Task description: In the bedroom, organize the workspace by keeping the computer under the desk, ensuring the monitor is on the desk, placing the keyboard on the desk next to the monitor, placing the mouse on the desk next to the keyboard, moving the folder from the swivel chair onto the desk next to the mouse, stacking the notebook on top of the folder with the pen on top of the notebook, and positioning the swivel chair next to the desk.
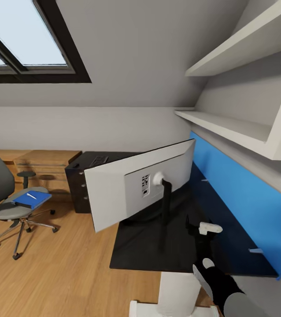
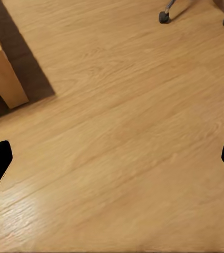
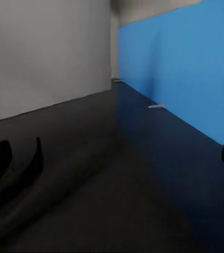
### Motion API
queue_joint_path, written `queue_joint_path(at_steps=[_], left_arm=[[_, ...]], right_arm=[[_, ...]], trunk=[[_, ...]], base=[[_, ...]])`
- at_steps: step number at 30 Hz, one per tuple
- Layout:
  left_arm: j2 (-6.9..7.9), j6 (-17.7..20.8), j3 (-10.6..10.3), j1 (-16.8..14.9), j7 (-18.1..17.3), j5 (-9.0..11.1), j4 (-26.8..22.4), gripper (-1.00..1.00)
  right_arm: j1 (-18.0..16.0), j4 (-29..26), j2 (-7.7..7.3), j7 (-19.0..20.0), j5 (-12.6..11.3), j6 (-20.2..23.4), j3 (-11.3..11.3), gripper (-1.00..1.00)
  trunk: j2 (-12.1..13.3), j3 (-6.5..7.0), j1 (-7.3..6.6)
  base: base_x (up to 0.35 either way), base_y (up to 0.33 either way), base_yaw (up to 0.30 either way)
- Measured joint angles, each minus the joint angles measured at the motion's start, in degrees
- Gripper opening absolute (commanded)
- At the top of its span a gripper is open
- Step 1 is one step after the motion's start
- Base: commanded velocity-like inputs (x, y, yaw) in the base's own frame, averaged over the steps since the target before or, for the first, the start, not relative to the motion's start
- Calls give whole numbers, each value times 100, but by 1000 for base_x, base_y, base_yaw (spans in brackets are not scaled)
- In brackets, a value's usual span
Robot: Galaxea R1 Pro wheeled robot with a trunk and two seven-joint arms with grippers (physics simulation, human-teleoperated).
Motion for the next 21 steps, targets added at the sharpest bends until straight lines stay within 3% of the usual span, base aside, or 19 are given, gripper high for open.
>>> queue_joint_path(at_steps=[1, 2, 4, 5, 8, 12, 14, 16, 18, 21], left_arm=[[-14, 1, -8, -1, -2, -8, 1, 100], [-30, 2, -8, 0, -1, -8, -1, 100], [-61, 1, -10, -1, 1, -9, 1, 100], [-92, 0, -19, -2, -2, -23, 0, 100], [-105, 1, -125, -1, -2, -154, -1, 100], [-113, 0, -192, -1, 2, -305, 0, 100], [-140, -8, -225, 0, 0, -342, 0, 100], [-162, -11, -266, -1, 1, -349, 0, 100], [-202, -19, -413, -1, 2, -355, 0, 100], [-219, -25, -554, 0, 3, -353, 0, 100]], right_arm=[[806, -1464, 10, -182, -33, 1425, 8, 100], [1485, -2372, 20, -266, -51, 2113, 22, 100], [1675, -3817, 61, -355, -45, 2981, 47, 100], [1870, -4547, 313, -432, -281, 4201, 64, 100], [1955, -4912, 684, -462, -626, 5460, 63, 100], [2236, -5112, 795, -521, -726, 5846, 56, 100], [2658, -5208, 808, -932, -721, 5634, 64, 100], [2813, -5233, 808, -1178, -719, 5480, 92, 100], [3068, -5227, 805, -1631, -711, 5191, 280, 100], [3259, -5080, 744, -1955, -698, 4926, 536, 100]], trunk=[[1, 1, -1], [0, -1, -2], [-1, 1, -3], [-1, 0, -4], [0, 0, -4], [0, 0, -4], [0, 0, -4], [0, 0, -4], [0, 0, -4], [-1, -1, -3]], base=[[-132, 0, 0], [-105, 0, 0], [-45, 0, 0], [-14, 0, 0], [-7, 0, 0], [-1, 0, 0], [0, 0, 0], [0, 0, 0], [0, 0, 0], [-87, 12, 0]])
